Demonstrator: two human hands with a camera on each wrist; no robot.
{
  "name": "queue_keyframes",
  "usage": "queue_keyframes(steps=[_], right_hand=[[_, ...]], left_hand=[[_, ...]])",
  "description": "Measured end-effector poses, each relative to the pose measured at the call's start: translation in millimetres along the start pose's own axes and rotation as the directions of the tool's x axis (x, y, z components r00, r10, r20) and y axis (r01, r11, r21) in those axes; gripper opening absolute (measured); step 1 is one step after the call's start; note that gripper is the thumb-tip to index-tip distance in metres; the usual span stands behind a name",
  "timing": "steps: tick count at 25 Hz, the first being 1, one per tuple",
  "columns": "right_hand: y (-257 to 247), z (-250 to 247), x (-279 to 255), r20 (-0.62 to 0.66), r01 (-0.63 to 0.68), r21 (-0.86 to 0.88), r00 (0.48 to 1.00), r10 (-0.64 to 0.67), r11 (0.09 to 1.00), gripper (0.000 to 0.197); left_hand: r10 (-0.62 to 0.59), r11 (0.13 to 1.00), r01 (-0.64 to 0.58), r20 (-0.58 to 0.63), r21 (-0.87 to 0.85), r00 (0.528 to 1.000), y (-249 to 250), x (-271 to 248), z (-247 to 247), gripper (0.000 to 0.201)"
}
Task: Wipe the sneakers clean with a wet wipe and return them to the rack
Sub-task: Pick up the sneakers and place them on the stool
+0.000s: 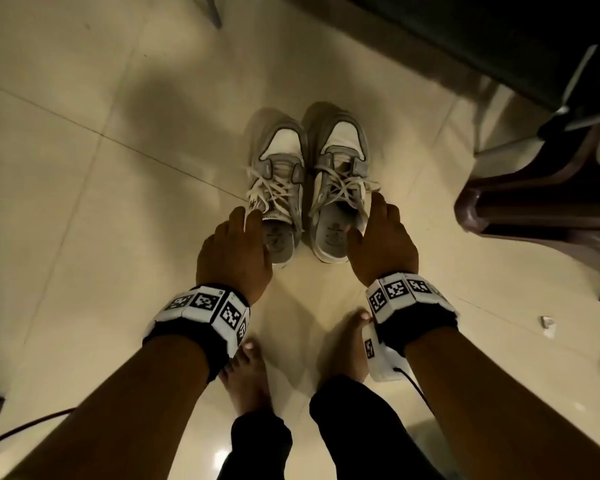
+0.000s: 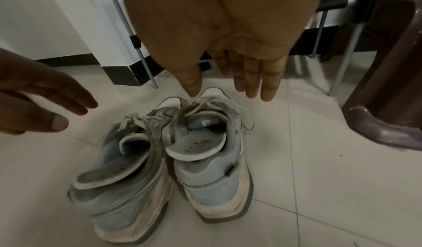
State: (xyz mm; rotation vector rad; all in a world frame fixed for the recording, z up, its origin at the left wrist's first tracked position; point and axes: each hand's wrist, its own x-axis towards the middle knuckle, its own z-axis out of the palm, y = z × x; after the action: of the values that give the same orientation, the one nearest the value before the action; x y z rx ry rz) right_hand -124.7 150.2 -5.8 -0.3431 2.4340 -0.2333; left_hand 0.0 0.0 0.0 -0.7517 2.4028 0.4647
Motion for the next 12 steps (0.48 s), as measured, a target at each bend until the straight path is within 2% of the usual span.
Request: queue_keyframes(steps=[3, 6, 10, 12], right_hand=[[8, 20, 25, 0.05, -0.116, 0.051, 0.992, 0.114, 0.992, 0.064], [18, 36, 45, 0.094, -0.22, 0.138, 0.974, 0.208, 0.966, 0.055], [30, 52, 69, 0.111, -0.204, 0.211, 0.977, 0.184, 0.956, 0.034], [35, 55, 76, 0.1, -0.193, 0.235, 0.98, 0.174, 0.953, 0.03]], left_hand=[[-0.113, 0.988, 0.116, 0.029, -0.106, 0.993, -1, 22, 20, 0.062], [-0.202, 0.959, 0.222, 0.125, -0.178, 0.971, -2, 40, 38, 0.067], [-0.274, 0.918, 0.289, 0.092, -0.271, 0.957, -8, 67, 52, 0.046], [-0.265, 0.918, 0.275, 0.073, -0.287, 0.961, -12, 78, 53, 0.034]])
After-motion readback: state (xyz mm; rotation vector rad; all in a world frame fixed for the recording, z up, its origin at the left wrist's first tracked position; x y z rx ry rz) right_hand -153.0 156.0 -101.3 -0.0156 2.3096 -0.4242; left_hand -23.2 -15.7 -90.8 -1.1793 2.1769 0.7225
